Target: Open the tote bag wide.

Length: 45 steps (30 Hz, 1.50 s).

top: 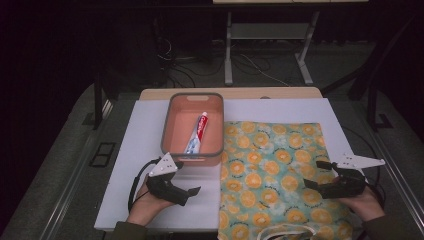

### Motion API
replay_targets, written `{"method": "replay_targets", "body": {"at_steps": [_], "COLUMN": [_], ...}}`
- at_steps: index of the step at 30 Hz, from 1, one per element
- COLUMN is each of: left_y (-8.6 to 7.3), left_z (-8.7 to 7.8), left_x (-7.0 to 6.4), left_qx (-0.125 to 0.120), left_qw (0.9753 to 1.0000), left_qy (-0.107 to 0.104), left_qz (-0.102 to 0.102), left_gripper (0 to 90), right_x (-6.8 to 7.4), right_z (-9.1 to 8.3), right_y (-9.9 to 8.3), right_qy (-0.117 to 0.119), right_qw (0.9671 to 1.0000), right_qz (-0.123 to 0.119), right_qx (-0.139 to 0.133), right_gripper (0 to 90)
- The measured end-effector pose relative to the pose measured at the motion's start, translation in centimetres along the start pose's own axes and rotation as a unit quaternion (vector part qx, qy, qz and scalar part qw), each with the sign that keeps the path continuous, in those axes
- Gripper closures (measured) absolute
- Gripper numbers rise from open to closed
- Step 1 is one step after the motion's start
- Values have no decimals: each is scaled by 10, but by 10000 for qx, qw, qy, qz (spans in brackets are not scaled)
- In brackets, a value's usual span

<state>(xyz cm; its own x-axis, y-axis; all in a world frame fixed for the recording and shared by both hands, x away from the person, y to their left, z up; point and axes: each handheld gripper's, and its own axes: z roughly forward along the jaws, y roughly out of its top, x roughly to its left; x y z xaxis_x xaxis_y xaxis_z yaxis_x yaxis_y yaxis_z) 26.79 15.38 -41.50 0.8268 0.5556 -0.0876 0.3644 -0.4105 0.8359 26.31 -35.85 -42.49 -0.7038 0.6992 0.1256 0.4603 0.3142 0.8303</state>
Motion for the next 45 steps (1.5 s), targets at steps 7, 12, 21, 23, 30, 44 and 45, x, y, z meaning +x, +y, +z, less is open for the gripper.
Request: {"method": "replay_targets", "body": {"at_steps": [7, 12, 21, 23, 30, 44, 45], "left_y": [0, 2, 3, 5, 8, 11, 11], "left_z": [0, 3, 15, 24, 40, 79, 79], "left_x": [-3, -7, -13, -18, -23, -40, -40], "left_qx": [30, 77, 171, 221, 401, 802, 802], "left_qw": [10000, 9999, 9995, 9993, 9984, 9941, 9941], "left_qy": [0, -68, -234, -288, -335, -690, -690], "left_qz": [15, 57, 83, 122, 198, 251, 251], "left_gripper": [0, 4, 143, 155, 234, 318, 319], "right_x": [0, 1, 1, 1, 0, 1, 1], "right_z": [0, 1, 2, 2, 3, 4, 4], "right_y": [0, 0, 0, -1, -1, -1, -1], "right_qy": [45, 41, 52, 50, 48, 41, 44], "right_qw": [10000, 10000, 10000, 10000, 9999, 9999, 9999], "right_qz": [-32, -40, -25, -37, -37, -40, -41], "right_qx": [1, 11, 56, 72, 95, 112, 115], "right_gripper": [123, 123, 124, 124, 124, 123, 124]}}
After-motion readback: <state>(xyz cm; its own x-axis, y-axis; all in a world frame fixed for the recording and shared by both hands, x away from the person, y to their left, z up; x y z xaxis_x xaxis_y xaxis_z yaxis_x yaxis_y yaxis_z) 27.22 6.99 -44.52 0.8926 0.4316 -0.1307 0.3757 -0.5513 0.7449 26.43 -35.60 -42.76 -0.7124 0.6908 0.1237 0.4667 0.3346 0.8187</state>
